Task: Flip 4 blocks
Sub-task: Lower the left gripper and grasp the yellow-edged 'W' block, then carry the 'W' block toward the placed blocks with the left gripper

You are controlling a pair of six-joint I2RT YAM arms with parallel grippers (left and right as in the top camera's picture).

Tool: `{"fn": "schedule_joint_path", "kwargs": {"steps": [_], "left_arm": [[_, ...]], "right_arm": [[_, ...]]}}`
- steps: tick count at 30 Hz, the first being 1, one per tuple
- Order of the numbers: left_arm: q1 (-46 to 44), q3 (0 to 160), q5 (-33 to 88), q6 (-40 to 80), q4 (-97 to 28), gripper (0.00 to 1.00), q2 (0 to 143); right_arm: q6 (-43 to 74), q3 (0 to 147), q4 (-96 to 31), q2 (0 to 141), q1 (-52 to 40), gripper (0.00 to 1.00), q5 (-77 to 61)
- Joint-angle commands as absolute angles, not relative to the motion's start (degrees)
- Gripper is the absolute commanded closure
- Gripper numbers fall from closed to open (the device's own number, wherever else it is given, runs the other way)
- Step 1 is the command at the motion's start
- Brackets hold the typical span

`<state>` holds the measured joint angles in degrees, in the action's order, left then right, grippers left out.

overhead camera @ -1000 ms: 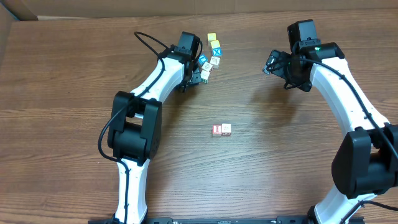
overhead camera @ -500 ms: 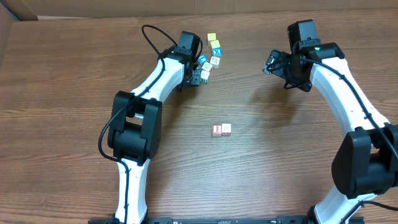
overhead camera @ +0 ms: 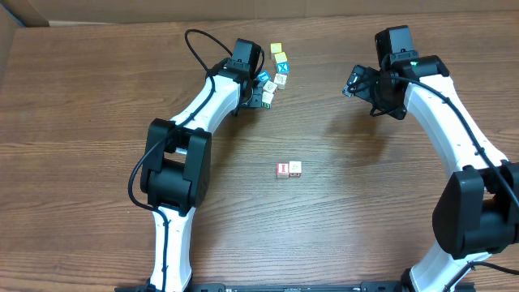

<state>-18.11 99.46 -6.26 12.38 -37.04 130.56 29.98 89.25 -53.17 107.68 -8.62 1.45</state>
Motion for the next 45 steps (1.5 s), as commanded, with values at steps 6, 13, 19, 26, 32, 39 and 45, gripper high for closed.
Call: {"fn": "schedule_joint_path", "kwargs": {"steps": [6, 13, 19, 26, 32, 39, 45], "left_arm": [[-17.91, 100.25, -6.59, 14.22, -41.43, 0.74, 123.76], [-18.02, 100.25, -4.58, 17.23, -46.06, 0.75, 111.15], [-18.17, 100.22, -2.04, 20.38, -61.34, 0.75, 102.1], [-19.97, 100.12, -1.65, 20.45, -77.6, 0.77, 99.2], [-24.71, 93.27, -0.78, 23.2, -77.49, 0.78, 99.2], [-29.5, 79.07, -0.4, 29.47, -67.31, 0.79, 99.2], [-31.18, 69.34, 0.78, 33.28, -55.81, 0.79, 99.22]], "right_arm": [[29.76, 90.08, -53.06, 107.48, -8.56, 0.0, 1.39], [29.74, 90.08, -53.06, 107.48, -8.56, 0.0, 1.39], [29.74, 90.08, -53.06, 107.48, -8.56, 0.0, 1.41], [29.74, 90.08, -53.06, 107.48, -8.56, 0.0, 1.39], [29.74, 90.08, -53.06, 107.48, -8.56, 0.0, 1.39], [29.74, 90.08, -53.06, 107.48, -8.56, 0.0, 1.39], [29.74, 90.08, -53.06, 107.48, -8.56, 0.0, 1.39]]}}
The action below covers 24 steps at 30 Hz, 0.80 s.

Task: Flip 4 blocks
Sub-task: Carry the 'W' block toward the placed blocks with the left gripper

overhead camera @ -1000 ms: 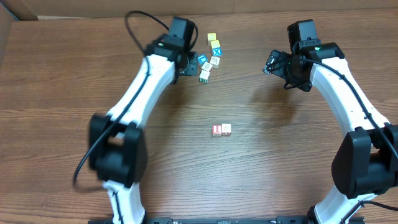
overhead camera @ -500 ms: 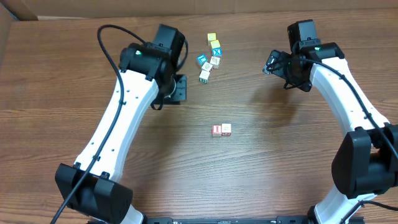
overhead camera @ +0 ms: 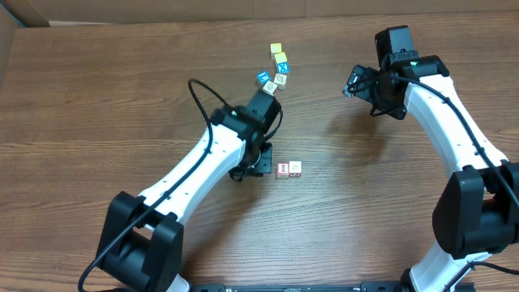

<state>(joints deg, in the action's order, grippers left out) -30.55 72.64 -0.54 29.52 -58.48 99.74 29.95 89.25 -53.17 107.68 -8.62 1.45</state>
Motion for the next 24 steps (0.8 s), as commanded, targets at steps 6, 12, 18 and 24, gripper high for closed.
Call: {"fn": "schedule_joint_path", "kwargs": {"steps": [6, 12, 18, 24], "left_arm": [[-31.48, 63.99, 1.34, 34.13, -47.48, 0.78, 99.22], [-31.53, 63.31, 1.54, 34.33, -44.16, 0.77, 99.22], [-31.53, 63.31, 1.52, 34.3, -43.9, 0.6, 99.22], [-31.51, 63.37, 1.52, 34.3, -43.86, 0.45, 99.22]], "right_arm": [[29.74, 90.08, -53.06, 107.48, -8.56, 0.0, 1.39], [29.74, 90.08, -53.06, 107.48, -8.56, 0.0, 1.39], [29.74, 90.08, -53.06, 107.48, -8.56, 0.0, 1.39], [29.74, 90.08, -53.06, 107.48, -8.56, 0.0, 1.39]]}}
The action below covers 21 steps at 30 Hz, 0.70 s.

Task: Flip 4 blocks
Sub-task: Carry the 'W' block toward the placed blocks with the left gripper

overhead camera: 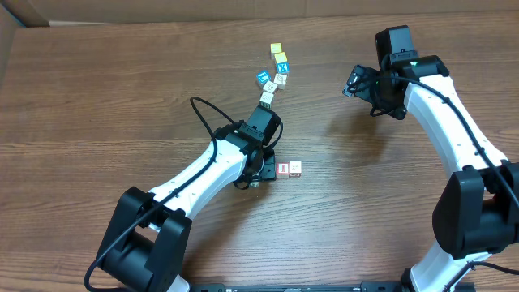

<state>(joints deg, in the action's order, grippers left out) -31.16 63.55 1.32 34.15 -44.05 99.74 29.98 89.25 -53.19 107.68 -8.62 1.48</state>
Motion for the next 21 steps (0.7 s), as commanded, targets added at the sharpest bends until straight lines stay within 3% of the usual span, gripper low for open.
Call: {"fn": "schedule_joint_path", "kwargs": {"steps": [1, 9, 11, 16, 21], "left_arm": [[-31.44, 63.48, 1.41, 34.24, -43.88, 0.46, 99.22], [-27.57, 66.37, 1.08, 33.21, -46.06, 0.58, 99.2], [-25.93, 66.76, 1.04, 32.38, -47.44, 0.66, 99.2], [-23.22, 66.46, -1.56, 31.48, -52.01, 0.96, 99.22], [-23.4, 63.81, -3.38, 31.48, -52.53, 0.96, 99.31]], "right_arm": [[29.74, 90.08, -53.06, 107.48, -8.56, 0.0, 1.39], [29.74, 90.08, -53.06, 107.48, -8.56, 0.0, 1.39], [29.74, 90.08, -53.06, 107.48, -8.56, 0.0, 1.39], [29.74, 90.08, -53.06, 107.48, -8.56, 0.0, 1.39], [29.74, 90.08, -53.06, 107.48, -8.56, 0.0, 1.39]]}}
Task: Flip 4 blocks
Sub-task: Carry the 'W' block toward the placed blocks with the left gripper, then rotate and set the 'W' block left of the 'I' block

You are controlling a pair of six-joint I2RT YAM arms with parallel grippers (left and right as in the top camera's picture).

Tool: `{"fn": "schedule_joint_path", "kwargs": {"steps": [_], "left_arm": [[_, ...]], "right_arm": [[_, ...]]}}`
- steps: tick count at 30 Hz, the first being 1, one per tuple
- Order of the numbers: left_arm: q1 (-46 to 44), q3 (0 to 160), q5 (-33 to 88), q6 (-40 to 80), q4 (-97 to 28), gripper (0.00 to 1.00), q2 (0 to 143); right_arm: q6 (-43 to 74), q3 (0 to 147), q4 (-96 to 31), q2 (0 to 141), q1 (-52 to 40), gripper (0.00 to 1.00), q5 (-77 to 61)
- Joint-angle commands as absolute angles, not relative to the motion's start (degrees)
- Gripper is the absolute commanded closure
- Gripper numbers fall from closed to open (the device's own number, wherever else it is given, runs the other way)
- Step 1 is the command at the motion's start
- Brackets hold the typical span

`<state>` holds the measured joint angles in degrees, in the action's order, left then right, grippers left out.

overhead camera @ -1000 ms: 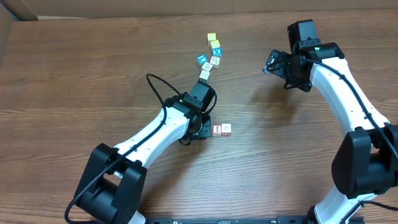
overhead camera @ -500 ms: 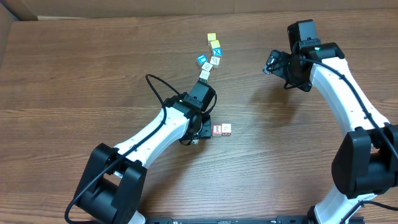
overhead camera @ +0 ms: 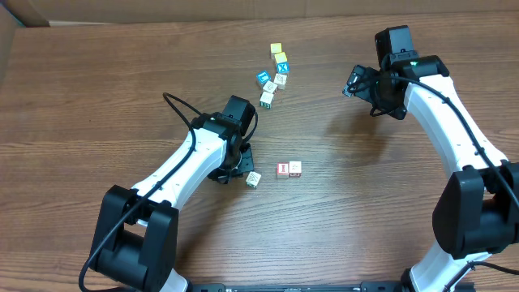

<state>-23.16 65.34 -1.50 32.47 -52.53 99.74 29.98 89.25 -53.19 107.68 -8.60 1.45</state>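
Observation:
A row of three blocks lies mid-table: a pale block with green marks (overhead camera: 253,179), tilted and a little apart, then a red-lettered block (overhead camera: 282,169) touching a pale orange one (overhead camera: 295,169). Several more blocks (overhead camera: 276,75) sit in a loose cluster at the back, yellow, blue, green and cream. My left gripper (overhead camera: 238,165) is low over the table just left of the pale block, not touching it, and looks open and empty. My right gripper (overhead camera: 351,84) hangs in the air at the back right, away from every block; its jaws are too small to read.
The wooden table (overhead camera: 97,122) spreads wide around the blocks. A cardboard wall runs along the back edge (overhead camera: 162,10). The left arm's black cable (overhead camera: 178,109) loops above its forearm.
My left gripper has moved back to the left, away from the pair of blocks. The pale block it was over now lies free on the table. The right arm has not moved.
First my left gripper was at the block cluster at the back. Then it was down beside the red-lettered block in the middle and stayed close there. Now a third block rests left of the pair and the gripper has drawn off.

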Motion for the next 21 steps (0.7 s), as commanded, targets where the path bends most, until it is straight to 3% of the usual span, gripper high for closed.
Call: {"fn": "schedule_joint_path", "kwargs": {"steps": [1, 21], "left_arm": [[-23.59, 62.89, -3.38, 31.48, -51.96, 0.96, 99.31], [-24.84, 57.14, 7.79, 33.5, -40.91, 0.95, 99.31]], "right_arm": [[29.74, 90.08, -53.06, 107.48, -8.56, 0.0, 1.39], [29.76, 90.08, -53.06, 107.48, -8.56, 0.0, 1.39]]}}
